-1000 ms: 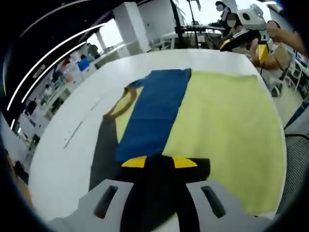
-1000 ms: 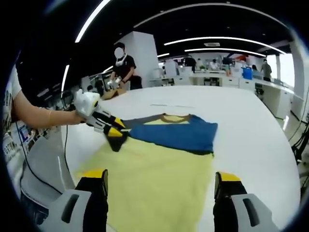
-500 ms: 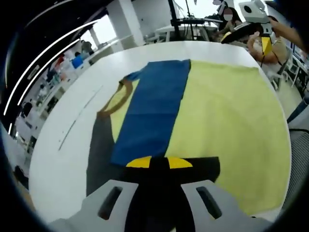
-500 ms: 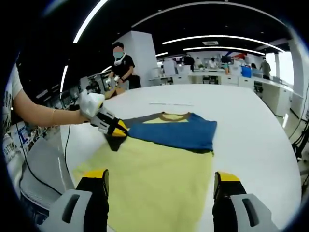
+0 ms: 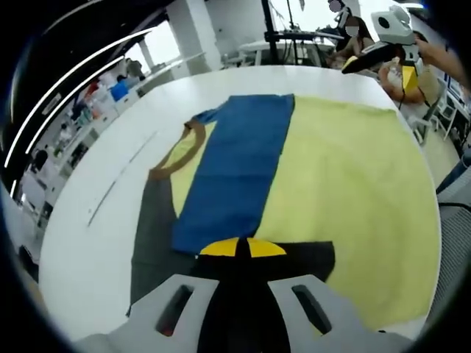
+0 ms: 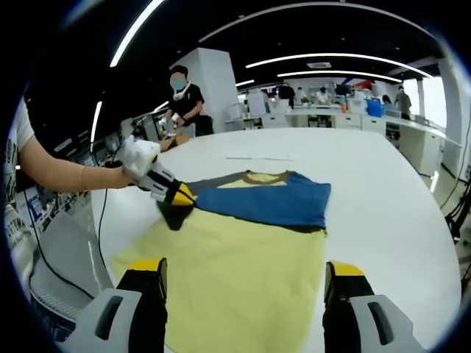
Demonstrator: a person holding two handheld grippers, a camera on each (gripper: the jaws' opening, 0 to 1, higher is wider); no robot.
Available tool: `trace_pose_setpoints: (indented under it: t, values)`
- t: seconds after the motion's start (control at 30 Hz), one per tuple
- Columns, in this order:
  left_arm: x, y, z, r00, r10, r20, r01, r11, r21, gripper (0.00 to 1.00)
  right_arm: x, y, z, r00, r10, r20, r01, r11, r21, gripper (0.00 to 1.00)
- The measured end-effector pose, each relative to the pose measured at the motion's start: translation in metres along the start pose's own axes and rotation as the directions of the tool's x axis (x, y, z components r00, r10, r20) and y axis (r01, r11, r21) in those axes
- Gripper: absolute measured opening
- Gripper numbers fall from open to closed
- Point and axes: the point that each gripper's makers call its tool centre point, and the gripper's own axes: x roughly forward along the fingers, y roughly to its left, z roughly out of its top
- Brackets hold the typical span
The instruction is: Fold the garment on the visible template until the final outline fits inside the template.
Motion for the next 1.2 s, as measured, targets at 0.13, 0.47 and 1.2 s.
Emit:
trace_pose_setpoints:
  t: [0.13,0.47,1.2]
  values:
    - [-0.003,0.002,0.001,1.000,0.008,0.009,-0.008,1.000,-0.003,0.00,0.000,0.000,0.000,1.000,-0.001,0.000,0.001,1.000,0.002,0.86]
    - [-0.040,0.026,0.017,0.986,0.135,0.095,-0.127,0.988,-0.085,0.00,0.000,0.004,0.004,1.000,0.013,0.008,-0.013,1.000,-0.008,0.86]
    - [-0.138,0.082,-0.088,0.838,0.531,-0.128,-0.529,0.732,-0.429,0.00,0.012,0.017,0.005,0.998,0.057,0.001,-0.057,0.998,-0.026,0.87]
